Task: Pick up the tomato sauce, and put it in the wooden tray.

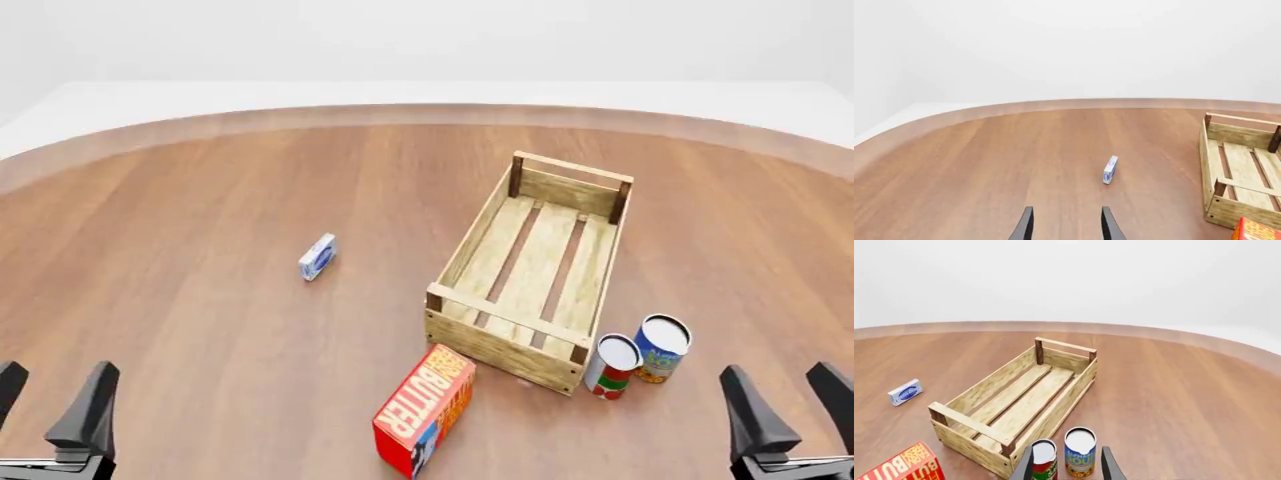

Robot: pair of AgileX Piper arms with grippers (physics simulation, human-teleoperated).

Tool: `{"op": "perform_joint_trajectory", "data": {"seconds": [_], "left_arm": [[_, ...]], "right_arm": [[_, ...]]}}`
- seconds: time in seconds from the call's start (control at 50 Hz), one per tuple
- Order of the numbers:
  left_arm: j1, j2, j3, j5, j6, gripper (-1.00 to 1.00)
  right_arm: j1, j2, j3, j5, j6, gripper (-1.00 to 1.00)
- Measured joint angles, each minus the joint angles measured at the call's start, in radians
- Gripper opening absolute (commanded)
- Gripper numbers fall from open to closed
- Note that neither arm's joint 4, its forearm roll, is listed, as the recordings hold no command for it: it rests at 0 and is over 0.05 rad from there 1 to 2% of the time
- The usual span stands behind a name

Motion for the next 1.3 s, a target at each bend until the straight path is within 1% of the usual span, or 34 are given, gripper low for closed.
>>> {"op": "perform_joint_trajectory", "data": {"seconds": [0.52,0.98,1.16,1.3], "left_arm": [[0.000,0.000,0.000,0.000,0.000,1.00],[0.000,0.000,0.000,0.000,0.000,1.00],[0.000,0.000,0.000,0.000,0.000,1.00],[0.000,0.000,0.000,0.000,0.000,1.00]], "right_arm": [[0.076,0.102,-0.034,0.026,-0.006,1.00],[0.105,0.201,-0.079,0.067,-0.003,1.00],[0.117,0.279,-0.087,0.041,0.007,1.00],[0.130,0.419,-0.111,-0.019,0.006,1.00]]}}
